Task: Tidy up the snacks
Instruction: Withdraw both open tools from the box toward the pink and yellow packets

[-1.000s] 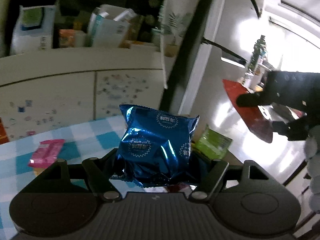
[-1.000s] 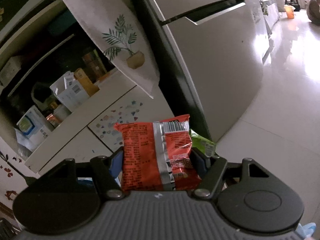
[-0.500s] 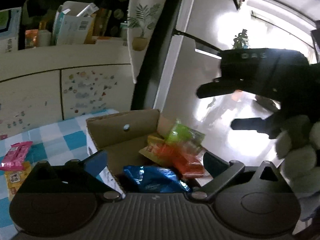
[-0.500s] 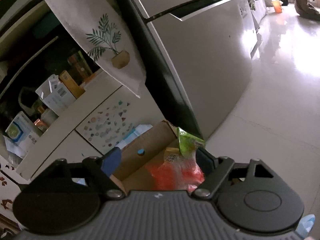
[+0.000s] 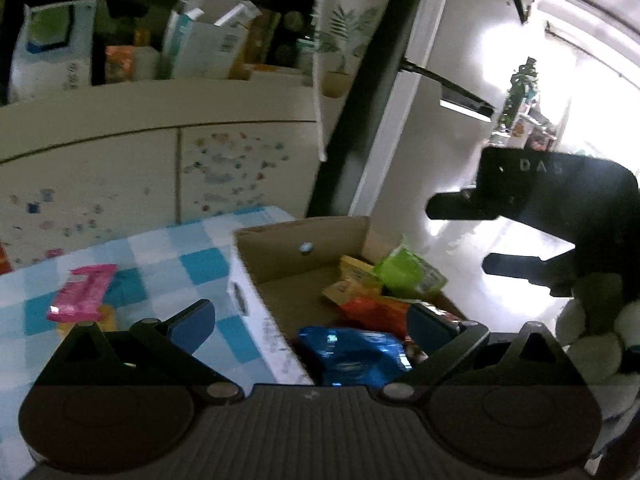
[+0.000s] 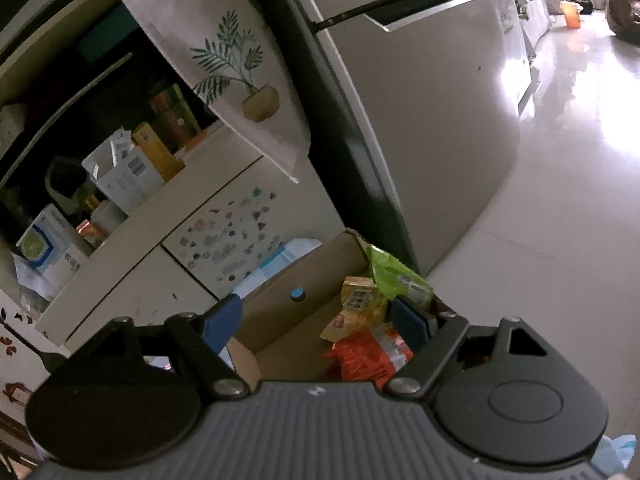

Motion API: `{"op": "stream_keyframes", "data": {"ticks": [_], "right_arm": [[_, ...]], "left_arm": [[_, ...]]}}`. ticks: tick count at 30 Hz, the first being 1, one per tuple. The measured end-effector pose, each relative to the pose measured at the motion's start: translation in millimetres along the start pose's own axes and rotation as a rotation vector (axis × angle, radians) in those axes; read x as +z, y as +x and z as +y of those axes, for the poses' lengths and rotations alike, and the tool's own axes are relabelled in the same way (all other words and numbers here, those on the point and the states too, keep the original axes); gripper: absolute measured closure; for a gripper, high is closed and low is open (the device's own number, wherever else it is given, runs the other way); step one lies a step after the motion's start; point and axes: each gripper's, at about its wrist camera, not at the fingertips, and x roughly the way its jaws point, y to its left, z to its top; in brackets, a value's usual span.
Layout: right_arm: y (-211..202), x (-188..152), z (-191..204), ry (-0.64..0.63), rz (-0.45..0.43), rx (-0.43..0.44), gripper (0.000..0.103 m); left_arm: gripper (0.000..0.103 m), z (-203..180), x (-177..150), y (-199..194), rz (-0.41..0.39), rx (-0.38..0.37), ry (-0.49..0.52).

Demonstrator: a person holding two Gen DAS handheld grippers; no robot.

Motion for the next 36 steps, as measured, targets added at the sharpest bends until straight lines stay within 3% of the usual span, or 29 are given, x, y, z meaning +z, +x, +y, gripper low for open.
{"op": "stream_keyframes", "data": {"ticks": [11,19,23,27,36], "right_arm": [[7,-5,19,-0.055,0.009,0.034,0.021],[14,-12,36,-0.094,0.025,0.065,0.021],[16,-16,44,-0.120,0.026,0.081,0.021],[17,-21,54,-0.156,0.030,0.103,0.021],[20,-36,78,-0.253,0.039,0.176,0.021]], "left_arm": [[0.000,48,12,-25,0.027,0.150,-0.047],[0.000,84,18,-37,0.034,0.216,-0.099],[0.000,105,25,-43,0.005,0.234,-0.170],[0.000,129,32,-47,-0.028,0.300,-0.224],[0.000,173,33,-32,-0.018,0.345,-0.387]]}}
